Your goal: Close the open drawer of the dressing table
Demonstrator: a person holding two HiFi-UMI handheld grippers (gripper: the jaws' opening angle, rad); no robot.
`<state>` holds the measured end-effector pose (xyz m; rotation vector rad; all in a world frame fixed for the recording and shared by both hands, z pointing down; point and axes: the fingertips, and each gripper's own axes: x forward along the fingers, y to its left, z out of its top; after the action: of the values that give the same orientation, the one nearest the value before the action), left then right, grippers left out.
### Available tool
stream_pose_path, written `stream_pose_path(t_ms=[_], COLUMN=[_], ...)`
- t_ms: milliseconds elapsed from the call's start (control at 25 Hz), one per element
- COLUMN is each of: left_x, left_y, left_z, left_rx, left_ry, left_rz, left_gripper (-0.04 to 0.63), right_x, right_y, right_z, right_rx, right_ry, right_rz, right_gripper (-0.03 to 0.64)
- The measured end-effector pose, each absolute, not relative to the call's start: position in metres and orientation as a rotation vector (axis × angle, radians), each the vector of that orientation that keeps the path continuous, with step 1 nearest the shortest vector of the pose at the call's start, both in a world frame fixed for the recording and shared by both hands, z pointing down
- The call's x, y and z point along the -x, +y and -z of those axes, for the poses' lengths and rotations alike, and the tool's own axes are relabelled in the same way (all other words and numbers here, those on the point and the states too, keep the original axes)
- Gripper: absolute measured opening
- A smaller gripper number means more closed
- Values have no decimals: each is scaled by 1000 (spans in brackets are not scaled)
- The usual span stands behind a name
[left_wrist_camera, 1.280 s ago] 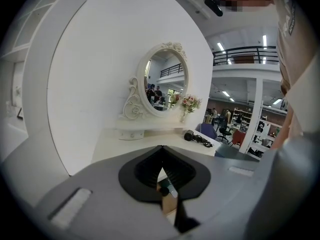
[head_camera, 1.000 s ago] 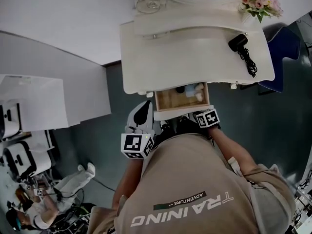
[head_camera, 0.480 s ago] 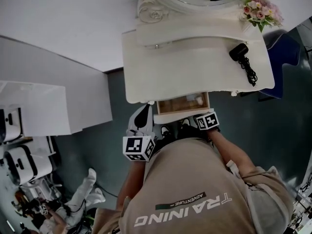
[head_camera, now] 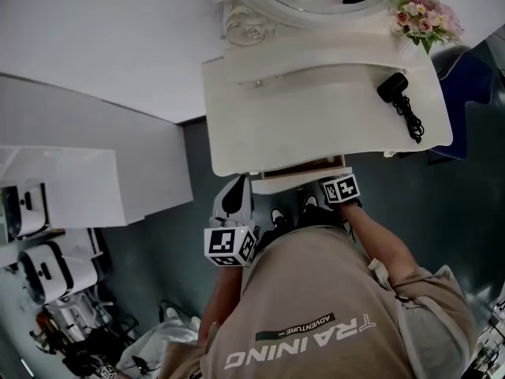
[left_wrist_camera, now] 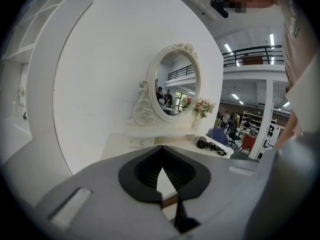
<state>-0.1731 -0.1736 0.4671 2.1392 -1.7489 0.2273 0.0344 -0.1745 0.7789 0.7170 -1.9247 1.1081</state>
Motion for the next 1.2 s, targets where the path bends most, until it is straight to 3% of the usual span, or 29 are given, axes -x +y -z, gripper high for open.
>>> stream_pose_path(t_ms=[1200], left_x=[175], left_y=[-160], left_z=[-481], left_rx=[-1962], left_ry=[-1866], left_rz=[-274], left_gripper=[18], right_x=[-3], right_y=[-256], right_z=[-772], right_rx=[-805], right_ry=[-2143], right_rz=[-1030], right_gripper=[3])
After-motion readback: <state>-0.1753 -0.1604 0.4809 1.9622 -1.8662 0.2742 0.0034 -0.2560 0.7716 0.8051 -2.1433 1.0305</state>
